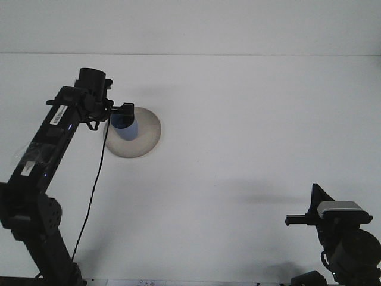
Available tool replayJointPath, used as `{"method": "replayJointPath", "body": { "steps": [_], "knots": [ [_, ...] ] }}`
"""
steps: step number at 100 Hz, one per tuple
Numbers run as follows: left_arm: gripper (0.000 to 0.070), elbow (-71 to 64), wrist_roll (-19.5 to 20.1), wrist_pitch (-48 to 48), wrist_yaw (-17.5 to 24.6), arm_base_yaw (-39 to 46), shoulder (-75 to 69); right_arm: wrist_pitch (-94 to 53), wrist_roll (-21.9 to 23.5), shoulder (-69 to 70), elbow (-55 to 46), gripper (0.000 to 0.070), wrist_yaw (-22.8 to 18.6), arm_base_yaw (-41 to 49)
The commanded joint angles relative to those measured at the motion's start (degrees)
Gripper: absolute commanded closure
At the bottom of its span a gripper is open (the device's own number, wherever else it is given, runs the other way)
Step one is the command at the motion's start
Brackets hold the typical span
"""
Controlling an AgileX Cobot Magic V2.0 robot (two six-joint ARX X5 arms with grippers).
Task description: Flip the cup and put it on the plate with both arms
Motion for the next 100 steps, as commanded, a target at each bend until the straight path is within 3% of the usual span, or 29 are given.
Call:
{"method": "replayJointPath", "body": {
  "steps": [1, 19, 35, 65, 67, 71, 77, 84, 86, 100],
  "knots": [
    [0.0000, 0.94, -1.18, 0.24, 0.26, -0.04, -3.58, 0.35, 0.61, 0.11, 0.50, 0.0700, 0.07, 0.04],
    [0.0000, -4.79, -2.95, 3.21, -0.79, -0.79, -14.25, 0.35, 0.59, 0.11, 0.50, 0.0700, 0.07, 0.04],
    [0.0000, -21.77, -4.61, 14.29, -7.54, -3.19, -29.75, 0.42, 0.57, 0.11, 0.48, 0.0700, 0.07, 0.04],
    [0.0000, -56.24, -6.93, 32.06, -7.56, -8.28, -59.58, 1.38, 0.57, 0.09, 0.50, 0.0700, 0.07, 0.04],
    [0.0023, -57.42, -6.91, 32.15, -7.56, -8.44, -60.85, 1.40, 0.55, 0.09, 0.50, 0.0700, 0.07, 0.04],
    [0.0135, -60.11, -6.60, 32.22, -7.56, -8.74, -63.82, 1.40, 0.55, 0.09, 0.50, 0.0700, 0.07, 0.04],
    [0.0407, -63.39, -5.18, 32.04, -7.26, -8.85, -67.71, 1.42, 0.55, 0.09, 0.50, 0.0700, 0.07, 0.04],
    [0.0670, -65.64, -4.02, 31.91, -6.82, -8.85, -70.88, 1.42, 0.55, 0.09, 0.50, 0.0700, 0.07, 0.04],
    [0.0700, -66.03, -3.67, 31.89, -6.82, -8.85, -71.56, 1.42, 0.55, 0.09, 0.50, 0.0700, 0.07, 0.04],
    [0.0692, -66.58, -3.37, 31.69, -6.82, -8.85, -73.61, 1.42, 0.55, 0.09, 0.50, 0.0700, 0.07, 0.04]
  ]
}}
